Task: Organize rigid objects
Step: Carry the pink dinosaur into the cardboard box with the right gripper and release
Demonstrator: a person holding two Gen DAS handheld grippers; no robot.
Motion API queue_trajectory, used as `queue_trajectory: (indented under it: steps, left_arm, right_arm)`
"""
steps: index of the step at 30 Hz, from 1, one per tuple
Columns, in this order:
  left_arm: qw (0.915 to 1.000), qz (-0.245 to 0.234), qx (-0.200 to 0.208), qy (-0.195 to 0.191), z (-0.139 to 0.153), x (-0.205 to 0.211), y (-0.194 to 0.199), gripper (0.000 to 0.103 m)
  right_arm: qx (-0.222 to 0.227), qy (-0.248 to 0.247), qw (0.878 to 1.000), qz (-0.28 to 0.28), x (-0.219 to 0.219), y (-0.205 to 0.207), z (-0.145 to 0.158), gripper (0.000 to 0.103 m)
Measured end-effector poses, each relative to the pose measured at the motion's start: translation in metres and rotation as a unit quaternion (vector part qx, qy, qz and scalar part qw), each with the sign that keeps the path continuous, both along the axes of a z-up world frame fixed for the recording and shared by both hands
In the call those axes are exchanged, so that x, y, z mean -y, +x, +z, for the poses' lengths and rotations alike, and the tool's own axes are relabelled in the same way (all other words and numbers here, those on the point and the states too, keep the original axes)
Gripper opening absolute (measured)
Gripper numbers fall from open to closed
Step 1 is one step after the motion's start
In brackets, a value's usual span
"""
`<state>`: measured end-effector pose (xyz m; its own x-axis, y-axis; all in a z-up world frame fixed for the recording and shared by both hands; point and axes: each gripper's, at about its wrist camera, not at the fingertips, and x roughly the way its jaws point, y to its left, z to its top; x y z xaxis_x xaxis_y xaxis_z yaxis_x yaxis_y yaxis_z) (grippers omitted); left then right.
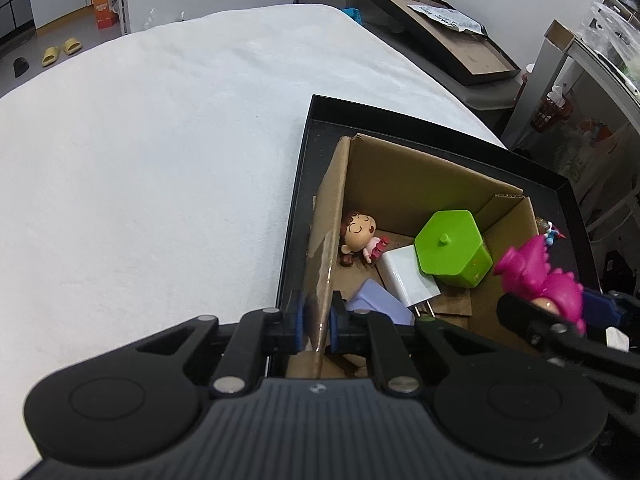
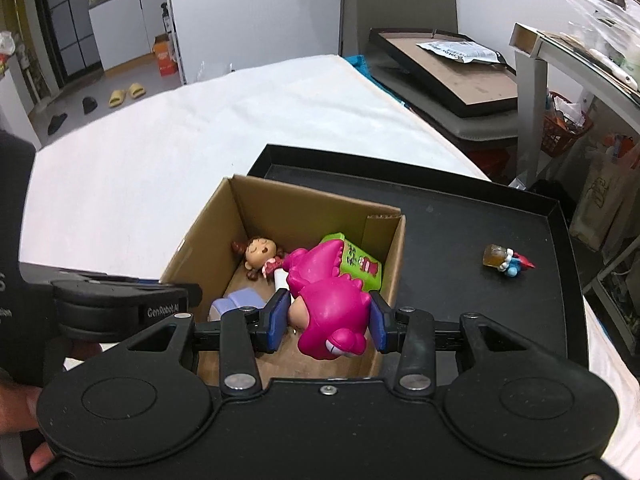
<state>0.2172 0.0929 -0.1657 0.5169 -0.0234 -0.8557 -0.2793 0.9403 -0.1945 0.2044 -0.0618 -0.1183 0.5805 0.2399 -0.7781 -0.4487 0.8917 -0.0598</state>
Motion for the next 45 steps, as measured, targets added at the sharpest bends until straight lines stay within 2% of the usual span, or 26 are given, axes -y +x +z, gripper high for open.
queue_trajectory:
  steps: [13, 32, 36, 42, 44, 45]
  left_arm:
    - [1.0, -0.008, 0.003, 0.003, 0.004, 0.002, -0.002, 0.013]
    - [0.9986, -0.006, -0.01, 0.051, 0.008, 0.019, 0.003, 0.015]
    - [0.9981, -0.011, -0.018, 0.058, 0.01, 0.024, 0.004, 0.016]
    - [0.9975, -0.009, -0.027, 0.065, 0.014, 0.03, 0.008, 0.029]
    - [0.997, -0.009, -0.028, 0.072, 0.016, 0.033, 0.009, 0.04]
    - [0.9965, -0.01, -0.028, 0.078, 0.017, 0.035, 0.01, 0.043]
  right_arm:
    - [0.015, -0.045, 0.999, 0.006, -0.007, -0.005, -0.019, 0.041]
    - [0.018, 0.026, 0.999, 0.017, 0.016, -0.001, -0.016, 0.043]
    - [0.035, 0.04, 0.998, 0.014, 0.028, -0.003, -0.006, 0.046]
    - [0.04, 0.071, 0.997, -0.006, 0.066, 0.01, 0.007, 0.048]
    - [0.036, 0.08, 0.996, -0.013, 0.078, 0.017, 0.009, 0.048]
    - [0.034, 0.085, 0.996, -0.017, 0.084, 0.02, 0.009, 0.048]
